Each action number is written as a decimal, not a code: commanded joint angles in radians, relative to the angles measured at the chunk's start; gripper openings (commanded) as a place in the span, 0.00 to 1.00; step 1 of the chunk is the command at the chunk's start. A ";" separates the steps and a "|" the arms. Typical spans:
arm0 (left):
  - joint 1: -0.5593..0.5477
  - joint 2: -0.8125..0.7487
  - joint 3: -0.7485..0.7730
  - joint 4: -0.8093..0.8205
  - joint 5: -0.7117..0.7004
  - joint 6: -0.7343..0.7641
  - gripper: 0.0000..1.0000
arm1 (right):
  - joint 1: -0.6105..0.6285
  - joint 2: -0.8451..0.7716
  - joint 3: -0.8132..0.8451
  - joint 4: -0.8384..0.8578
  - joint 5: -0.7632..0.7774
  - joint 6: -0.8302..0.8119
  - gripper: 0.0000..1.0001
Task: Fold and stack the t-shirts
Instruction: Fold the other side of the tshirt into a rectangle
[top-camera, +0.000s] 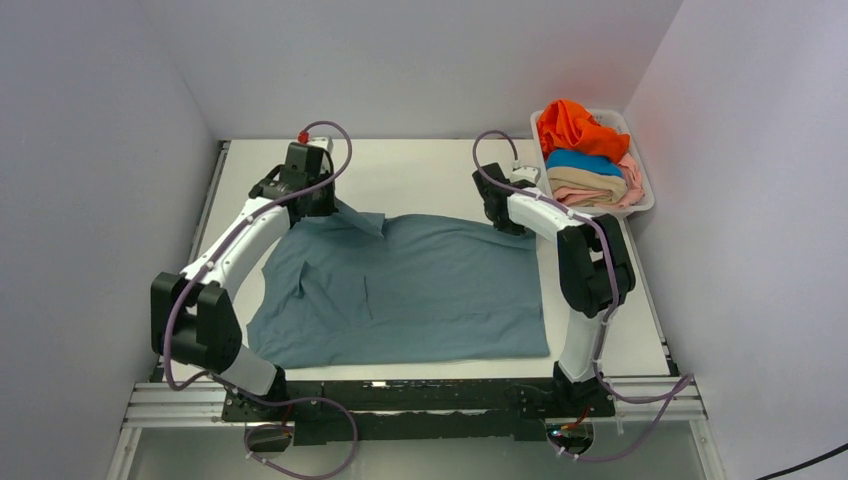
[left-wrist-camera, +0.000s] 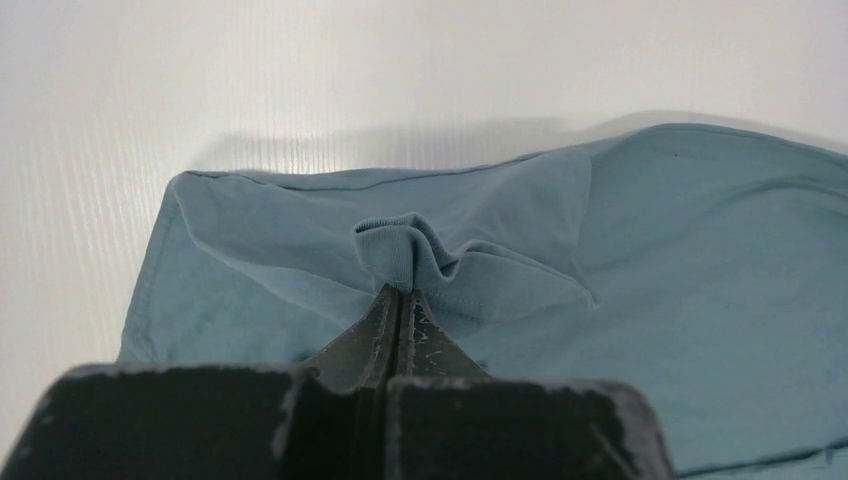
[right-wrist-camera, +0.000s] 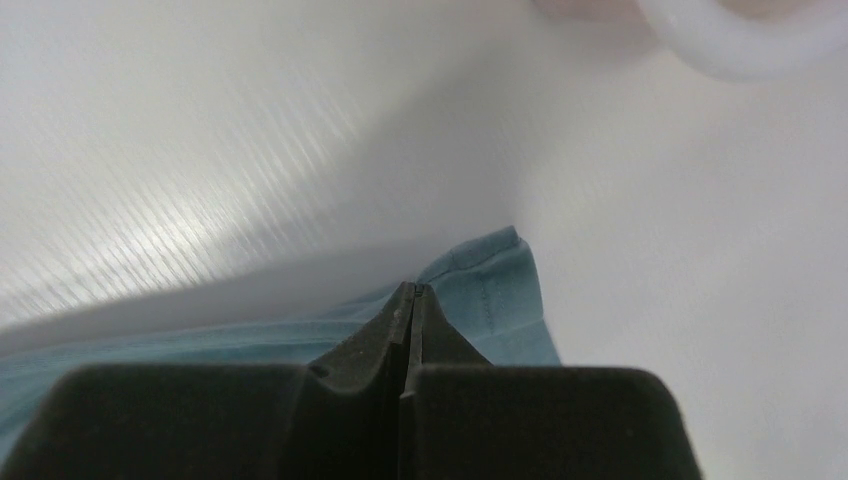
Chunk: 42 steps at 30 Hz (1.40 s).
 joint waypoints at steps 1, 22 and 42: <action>0.003 -0.098 -0.045 -0.002 -0.005 -0.058 0.00 | 0.010 -0.084 -0.060 0.020 -0.020 -0.018 0.00; 0.003 -0.523 -0.316 -0.218 -0.017 -0.280 0.00 | 0.073 -0.429 -0.321 -0.058 -0.003 -0.040 0.00; 0.004 -0.762 -0.552 -0.480 0.055 -0.464 0.01 | 0.073 -0.492 -0.415 -0.030 -0.071 -0.087 0.00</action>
